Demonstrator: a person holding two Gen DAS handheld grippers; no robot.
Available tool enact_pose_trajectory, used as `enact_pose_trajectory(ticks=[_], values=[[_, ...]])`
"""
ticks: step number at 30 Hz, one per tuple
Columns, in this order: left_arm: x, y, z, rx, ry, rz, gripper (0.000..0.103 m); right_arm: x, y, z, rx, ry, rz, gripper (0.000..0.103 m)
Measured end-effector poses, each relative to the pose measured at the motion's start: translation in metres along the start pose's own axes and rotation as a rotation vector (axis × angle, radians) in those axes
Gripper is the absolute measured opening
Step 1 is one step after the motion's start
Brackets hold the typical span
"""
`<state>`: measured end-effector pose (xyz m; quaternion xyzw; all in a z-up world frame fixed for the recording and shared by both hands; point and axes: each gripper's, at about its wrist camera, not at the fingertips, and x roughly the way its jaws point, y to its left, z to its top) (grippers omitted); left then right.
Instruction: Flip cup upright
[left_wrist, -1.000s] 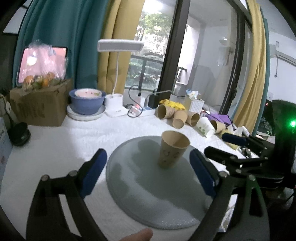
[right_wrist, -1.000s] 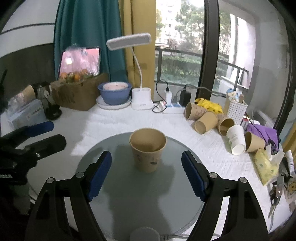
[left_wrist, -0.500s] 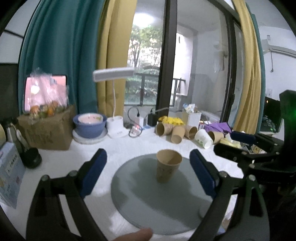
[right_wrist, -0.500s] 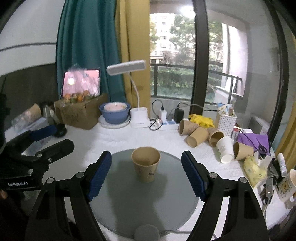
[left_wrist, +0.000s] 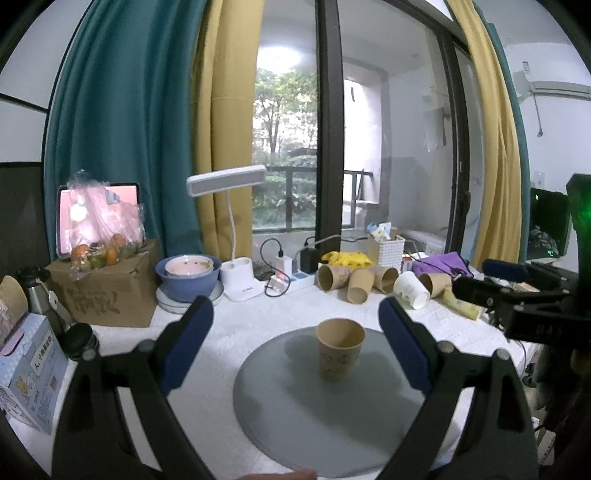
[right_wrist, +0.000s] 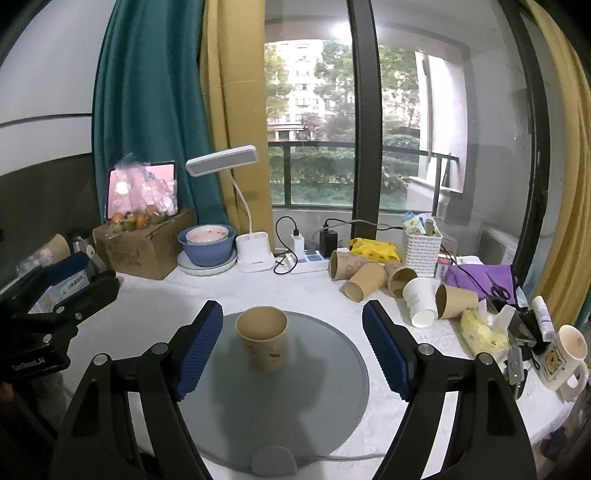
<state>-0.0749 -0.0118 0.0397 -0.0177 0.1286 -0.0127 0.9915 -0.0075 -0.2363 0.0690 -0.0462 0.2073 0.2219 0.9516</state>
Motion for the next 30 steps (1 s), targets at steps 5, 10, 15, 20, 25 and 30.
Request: enact_pose_trajectory(ticks=[5,10,15,20,25,30], values=[[0.0012,-0.0005,0.0000,0.001,0.005,-0.004,0.092,0.0003,-0.0016,-0.0002,0.003,0.002,-0.001,0.081],[0.0014,-0.0014,-0.0008,-0.005,0.010,-0.009,0.092,0.0002,-0.0020,-0.0010,0.004,0.005,0.002,0.081],[0.0010,-0.0006,-0.0011,-0.007,0.010,-0.012,0.092,0.0004,-0.0015,-0.0013,0.002,0.005,0.004,0.081],[0.0003,-0.0009,-0.0015,-0.007,0.008,-0.012,0.092,0.0004,-0.0010,-0.0011,0.004,0.005,0.003,0.081],[0.0001,-0.0011,-0.0024,-0.008,0.009,-0.012,0.092,0.0005,-0.0010,-0.0010,0.003,0.005,0.003,0.081],[0.0000,-0.0013,-0.0022,-0.008,0.008,-0.010,0.092,0.0005,-0.0008,-0.0011,0.003,0.006,0.003,0.081]])
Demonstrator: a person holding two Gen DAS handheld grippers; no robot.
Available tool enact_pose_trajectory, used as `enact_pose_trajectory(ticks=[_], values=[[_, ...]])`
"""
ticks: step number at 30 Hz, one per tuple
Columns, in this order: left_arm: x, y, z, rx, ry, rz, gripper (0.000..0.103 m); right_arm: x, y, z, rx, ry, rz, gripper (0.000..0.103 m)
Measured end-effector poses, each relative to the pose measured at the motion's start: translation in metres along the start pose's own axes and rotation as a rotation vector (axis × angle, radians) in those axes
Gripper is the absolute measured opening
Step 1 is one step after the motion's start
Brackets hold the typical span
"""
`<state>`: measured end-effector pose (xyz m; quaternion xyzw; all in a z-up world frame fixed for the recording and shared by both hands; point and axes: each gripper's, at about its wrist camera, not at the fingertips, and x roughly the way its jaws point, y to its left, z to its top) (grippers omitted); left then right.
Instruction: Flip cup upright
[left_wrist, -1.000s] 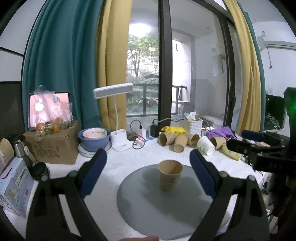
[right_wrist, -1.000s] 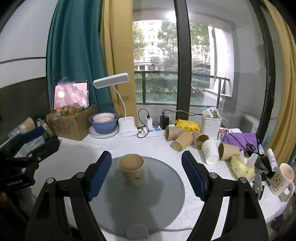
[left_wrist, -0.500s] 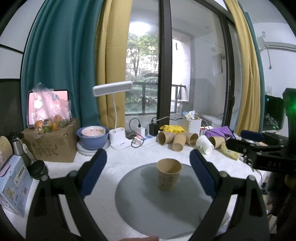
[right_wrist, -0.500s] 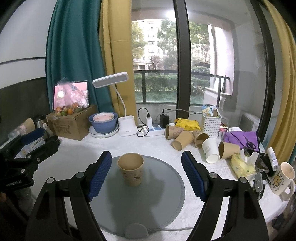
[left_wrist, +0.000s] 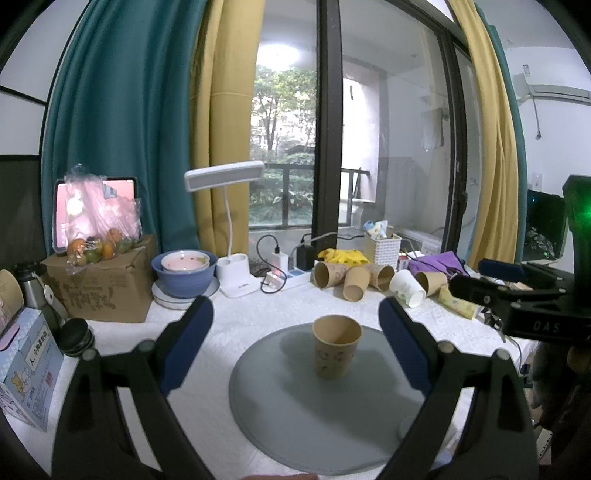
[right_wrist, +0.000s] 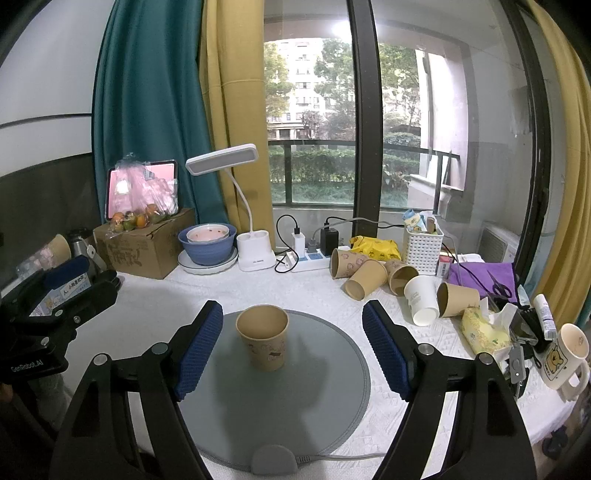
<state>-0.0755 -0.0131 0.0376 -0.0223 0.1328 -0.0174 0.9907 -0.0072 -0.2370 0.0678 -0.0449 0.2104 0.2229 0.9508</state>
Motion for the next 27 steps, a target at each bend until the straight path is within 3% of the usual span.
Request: enact_pose_trajectory(ticks=[27], values=[[-0.0067,-0.0071,-0.0034,0.006,-0.005,0.000,0.092,-0.0004,0.0072,-0.0003,-0.003,0.007,0.005,0.081]])
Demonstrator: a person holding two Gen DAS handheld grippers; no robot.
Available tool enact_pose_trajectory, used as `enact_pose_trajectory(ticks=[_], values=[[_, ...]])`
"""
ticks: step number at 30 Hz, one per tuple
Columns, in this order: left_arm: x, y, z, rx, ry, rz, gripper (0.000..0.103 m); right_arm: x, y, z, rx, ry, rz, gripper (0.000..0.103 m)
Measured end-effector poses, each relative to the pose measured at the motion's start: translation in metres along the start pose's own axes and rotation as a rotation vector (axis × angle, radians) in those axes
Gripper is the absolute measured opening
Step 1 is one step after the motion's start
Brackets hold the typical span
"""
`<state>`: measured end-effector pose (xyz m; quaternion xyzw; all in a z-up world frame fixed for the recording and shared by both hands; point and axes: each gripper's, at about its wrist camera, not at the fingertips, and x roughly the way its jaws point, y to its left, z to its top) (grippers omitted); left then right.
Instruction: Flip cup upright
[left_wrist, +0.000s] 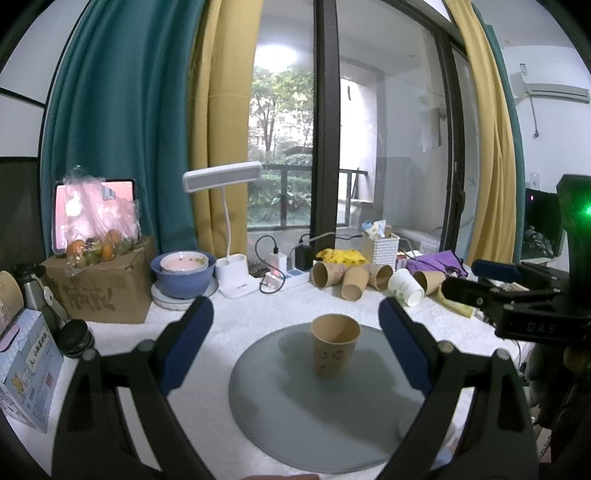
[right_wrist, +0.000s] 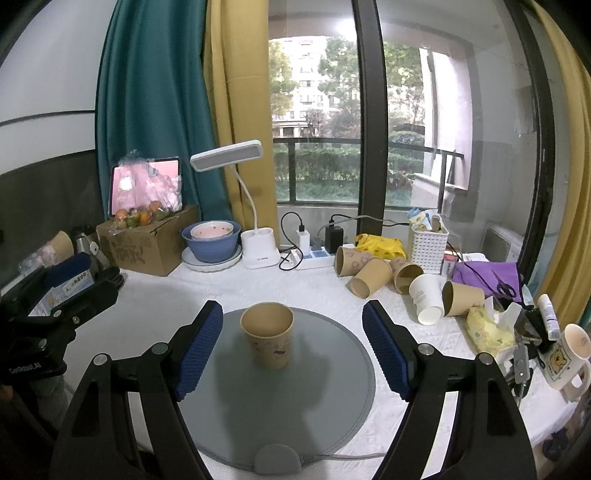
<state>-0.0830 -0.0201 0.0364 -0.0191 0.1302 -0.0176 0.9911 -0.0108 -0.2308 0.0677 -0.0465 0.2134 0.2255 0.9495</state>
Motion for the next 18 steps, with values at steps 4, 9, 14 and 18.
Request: enact_pose_trajectory(ticks=[4,9,14,18], values=[[-0.0006,-0.0015,-0.0003,-0.001,0.002,-0.002,0.092,0.0002,0.0016,0.0000,0.000,0.001,0.000,0.081],[-0.0004,-0.0024,-0.0007,-0.003,0.002,-0.002,0.092,0.0005,0.0010,0.0001,0.000,0.001,0.000,0.081],[0.0028,-0.0001,-0.0011,-0.004,0.011,-0.005,0.092,0.0010,0.0049,-0.0016,-0.002,0.004,0.002,0.081],[0.0028,-0.0009,-0.0021,-0.010,0.014,-0.004,0.092,0.0010,0.0068,-0.0022,-0.003,0.005,0.002,0.081]])
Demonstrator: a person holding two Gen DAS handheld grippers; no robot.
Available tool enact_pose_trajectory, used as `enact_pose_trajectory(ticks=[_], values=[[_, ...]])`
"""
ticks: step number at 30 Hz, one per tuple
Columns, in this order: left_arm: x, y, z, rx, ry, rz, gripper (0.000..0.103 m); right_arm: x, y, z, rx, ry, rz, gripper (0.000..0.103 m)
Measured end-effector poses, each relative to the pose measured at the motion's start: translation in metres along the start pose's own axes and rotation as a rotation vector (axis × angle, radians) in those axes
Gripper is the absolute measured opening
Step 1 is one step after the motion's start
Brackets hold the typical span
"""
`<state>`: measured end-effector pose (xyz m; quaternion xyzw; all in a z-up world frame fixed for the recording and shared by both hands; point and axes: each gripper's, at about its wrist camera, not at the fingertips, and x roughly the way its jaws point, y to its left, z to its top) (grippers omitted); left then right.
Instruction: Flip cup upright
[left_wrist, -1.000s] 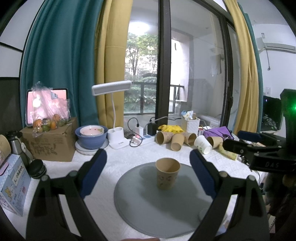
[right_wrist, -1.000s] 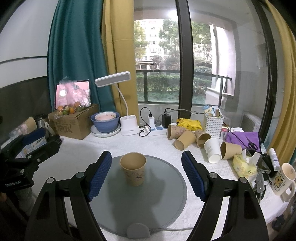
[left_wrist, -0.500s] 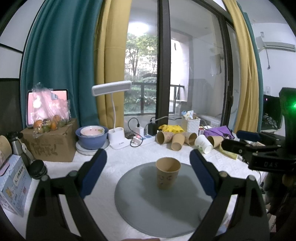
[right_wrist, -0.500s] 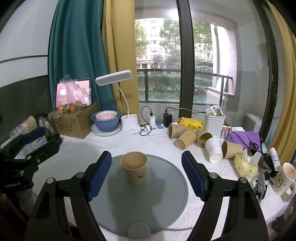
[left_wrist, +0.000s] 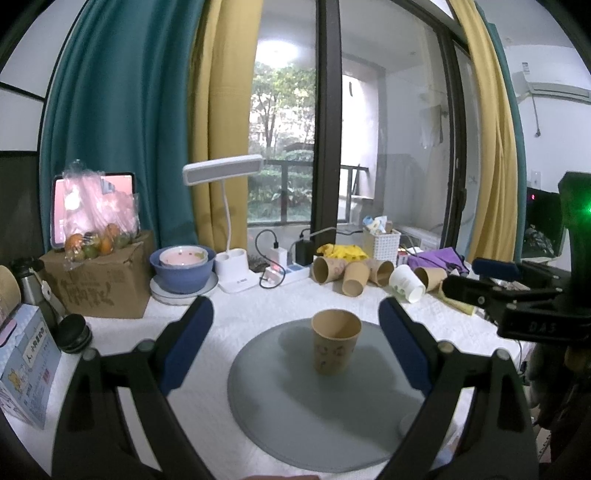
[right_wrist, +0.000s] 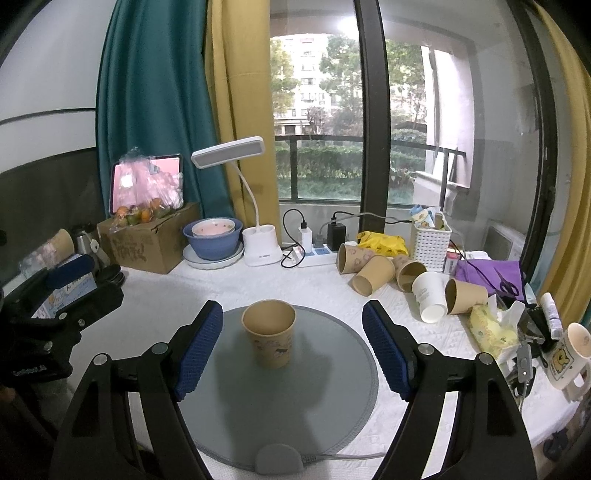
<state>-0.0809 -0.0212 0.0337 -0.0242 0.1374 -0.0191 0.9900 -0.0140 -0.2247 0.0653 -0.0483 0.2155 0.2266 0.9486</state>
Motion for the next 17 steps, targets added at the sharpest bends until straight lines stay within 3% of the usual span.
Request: enact_pose_trajectory(ticks=[13,17], values=[[0.0026,0.0017,-0.0011,-0.006,0.008,-0.006,0.092,0.0020,0.0054,-0.0012,-0.004,0.001,0.005,0.081],[0.0060,0.0031,-0.0038,-0.026,0.010,-0.050,0.092,0.0029,0.0046,-0.0021,-0.003,0.005,0.003,0.081]])
